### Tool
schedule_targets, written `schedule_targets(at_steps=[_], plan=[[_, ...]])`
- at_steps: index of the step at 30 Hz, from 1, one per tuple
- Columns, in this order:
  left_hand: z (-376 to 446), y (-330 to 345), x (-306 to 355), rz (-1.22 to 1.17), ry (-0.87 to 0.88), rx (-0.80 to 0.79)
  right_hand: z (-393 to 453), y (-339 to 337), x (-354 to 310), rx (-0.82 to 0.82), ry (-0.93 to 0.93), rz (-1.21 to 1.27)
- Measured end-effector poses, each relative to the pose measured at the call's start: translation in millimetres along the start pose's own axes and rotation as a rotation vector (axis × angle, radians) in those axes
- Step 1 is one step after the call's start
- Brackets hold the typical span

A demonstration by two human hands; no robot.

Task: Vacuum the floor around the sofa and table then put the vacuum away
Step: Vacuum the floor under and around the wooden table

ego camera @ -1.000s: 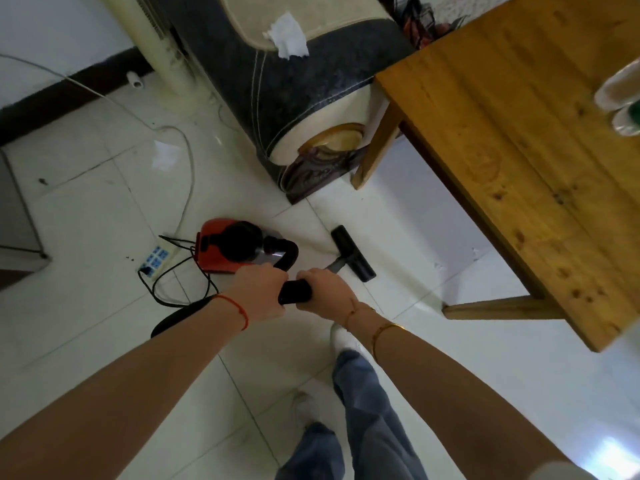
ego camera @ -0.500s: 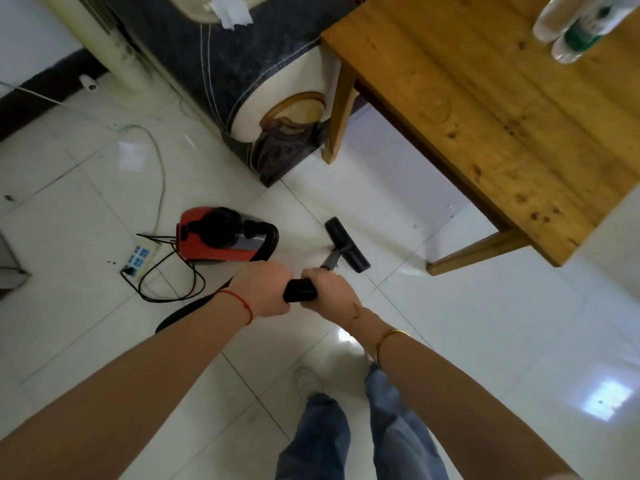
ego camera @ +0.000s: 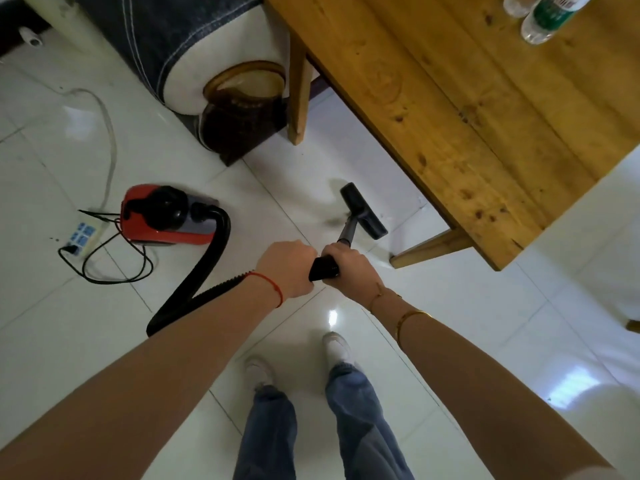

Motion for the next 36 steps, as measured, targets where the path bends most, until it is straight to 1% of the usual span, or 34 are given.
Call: schedule_targets(at_steps=[7, 13, 18, 26, 31, 36], plan=[[41, -8, 42, 0.002, -0.011, 0.004, 6, -23, 55, 0.032, 0.003, -0.035], [41, -10, 47, 0.01, -0.064, 0.001, 8, -28, 59, 0.009, -0.045, -0.013], [8, 0, 33, -0.001, -0.106, 0.015, -3, -10, 33, -0.019, -0.085, 0.031], [-69, 29, 19, -0.009, -0.18, -0.049, -45, 40, -19, -0.093, -0.135, 0.043], [-115, 59, 32, -0.009, -0.188, -0.021, -83, 69, -31, -0.124, -0.165, 0.0], [-153, 92, 63, -0.024, -0.181, -0.026, -132, 96, -25, -0.144, -0.157, -0.019]])
Point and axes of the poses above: each hand's wrist, its own z-axis towards the middle knuckle, its own y-axis out of the palm, x = y × z, the point moved 1 cm from there along z, towards the middle knuckle, and after that the axes turned 3 degrees about -z, right-handed, at the moved point
